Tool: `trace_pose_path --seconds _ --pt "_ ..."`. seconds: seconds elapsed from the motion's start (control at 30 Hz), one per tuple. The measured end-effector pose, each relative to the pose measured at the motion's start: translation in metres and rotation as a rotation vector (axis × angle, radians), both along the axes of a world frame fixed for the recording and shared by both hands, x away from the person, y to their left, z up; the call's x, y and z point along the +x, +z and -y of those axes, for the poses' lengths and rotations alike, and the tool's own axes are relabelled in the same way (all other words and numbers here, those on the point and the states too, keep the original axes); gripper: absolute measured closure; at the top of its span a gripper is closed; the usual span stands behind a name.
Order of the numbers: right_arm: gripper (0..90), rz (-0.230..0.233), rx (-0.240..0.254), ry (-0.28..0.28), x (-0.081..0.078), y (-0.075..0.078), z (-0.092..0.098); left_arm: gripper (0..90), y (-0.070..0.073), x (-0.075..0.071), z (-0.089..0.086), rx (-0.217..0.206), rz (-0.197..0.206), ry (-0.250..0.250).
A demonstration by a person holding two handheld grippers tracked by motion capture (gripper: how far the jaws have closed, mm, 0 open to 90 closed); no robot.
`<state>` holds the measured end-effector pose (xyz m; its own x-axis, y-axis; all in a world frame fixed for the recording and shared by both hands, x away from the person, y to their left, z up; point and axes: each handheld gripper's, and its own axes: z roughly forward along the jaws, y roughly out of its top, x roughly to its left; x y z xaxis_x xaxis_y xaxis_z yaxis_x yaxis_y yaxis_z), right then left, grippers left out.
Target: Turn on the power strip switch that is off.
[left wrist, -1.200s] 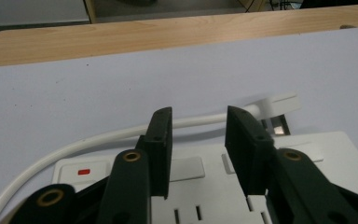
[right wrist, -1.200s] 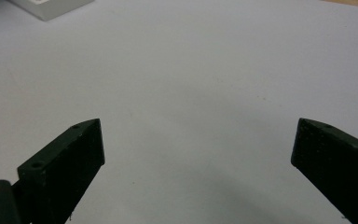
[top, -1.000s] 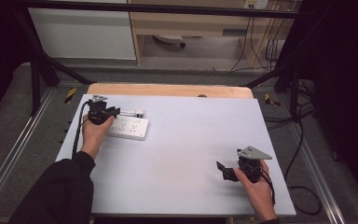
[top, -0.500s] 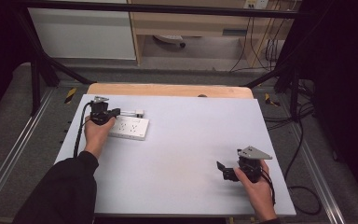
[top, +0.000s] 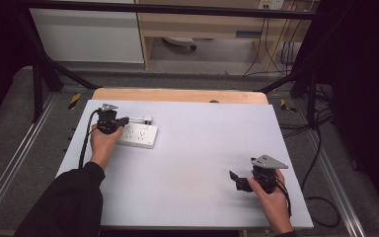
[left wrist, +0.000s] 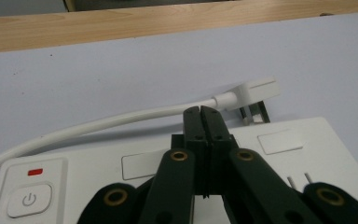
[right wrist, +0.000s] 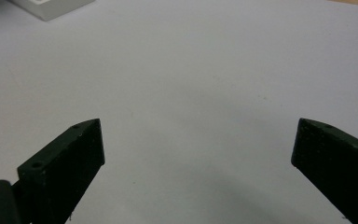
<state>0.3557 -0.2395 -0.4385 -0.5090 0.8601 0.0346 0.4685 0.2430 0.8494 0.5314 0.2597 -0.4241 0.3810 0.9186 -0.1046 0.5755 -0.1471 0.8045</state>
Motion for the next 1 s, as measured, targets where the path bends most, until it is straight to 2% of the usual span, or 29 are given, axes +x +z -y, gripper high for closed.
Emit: trace_pose_path --seconds 0.57,1.0 --pt "2.9 0.002 0.0 0.002 0.0 0.0001 0.0004 90.0 -0.0064 0.0009 0.0074 0.008 -0.015 -0.021" --pt "2.9 0.001 -0.001 0.0 -0.0001 0.0001 0.0002 90.0 -0.0074 0.0014 0.0073 0.009 -0.013 -0.017"
